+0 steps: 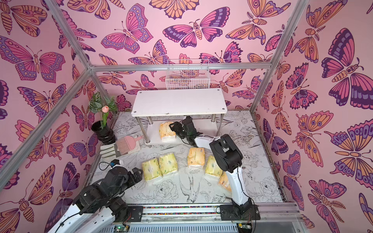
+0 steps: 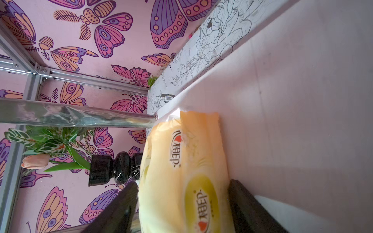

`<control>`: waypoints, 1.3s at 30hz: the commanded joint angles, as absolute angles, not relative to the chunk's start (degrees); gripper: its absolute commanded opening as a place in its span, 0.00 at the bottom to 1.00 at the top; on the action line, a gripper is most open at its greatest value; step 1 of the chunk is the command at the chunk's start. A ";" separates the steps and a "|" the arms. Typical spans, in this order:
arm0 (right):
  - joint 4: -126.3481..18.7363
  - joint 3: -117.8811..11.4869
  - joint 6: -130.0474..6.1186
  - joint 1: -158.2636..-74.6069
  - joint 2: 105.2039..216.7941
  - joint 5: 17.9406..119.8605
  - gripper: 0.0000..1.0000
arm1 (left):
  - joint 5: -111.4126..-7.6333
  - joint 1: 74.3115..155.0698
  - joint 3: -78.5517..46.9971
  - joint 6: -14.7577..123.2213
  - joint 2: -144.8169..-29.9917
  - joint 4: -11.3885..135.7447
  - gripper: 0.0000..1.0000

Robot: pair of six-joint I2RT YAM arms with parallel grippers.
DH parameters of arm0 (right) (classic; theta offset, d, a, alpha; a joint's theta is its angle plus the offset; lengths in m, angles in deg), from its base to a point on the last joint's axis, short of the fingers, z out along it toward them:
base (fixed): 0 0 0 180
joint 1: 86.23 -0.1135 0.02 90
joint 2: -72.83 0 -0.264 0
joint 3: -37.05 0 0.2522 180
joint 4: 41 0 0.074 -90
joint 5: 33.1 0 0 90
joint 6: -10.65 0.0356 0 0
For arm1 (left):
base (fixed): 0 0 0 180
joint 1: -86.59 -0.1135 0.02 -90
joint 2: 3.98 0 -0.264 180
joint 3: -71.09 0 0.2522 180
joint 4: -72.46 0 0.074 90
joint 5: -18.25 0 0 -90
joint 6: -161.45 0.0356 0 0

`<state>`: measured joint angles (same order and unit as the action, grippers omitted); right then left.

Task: Place the tissue boxes on the shelf by color
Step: Place a box of tissues on the shelf.

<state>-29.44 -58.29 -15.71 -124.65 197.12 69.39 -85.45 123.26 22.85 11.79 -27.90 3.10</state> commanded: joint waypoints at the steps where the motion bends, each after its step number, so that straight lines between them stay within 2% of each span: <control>1: -30.41 -60.09 -15.06 -125.59 199.22 69.98 0.75 | -85.46 123.29 23.49 11.13 -27.09 1.76 1.00; 16: -27.98 -58.27 -12.60 -126.87 199.10 69.65 0.74 | -85.50 123.26 23.93 10.90 -27.12 1.77 1.00; 21: -25.86 -54.57 -12.67 -127.01 195.58 67.43 0.75 | -85.73 123.32 23.67 11.57 -27.26 1.91 1.00; 33: -27.50 -32.27 -17.37 -127.11 170.42 63.67 0.87 | -85.04 123.25 19.45 21.52 -30.96 4.68 1.00; 39: -39.46 -19.07 -19.79 -127.39 152.71 61.67 0.89 | -80.23 123.38 19.74 25.87 -33.88 10.52 1.00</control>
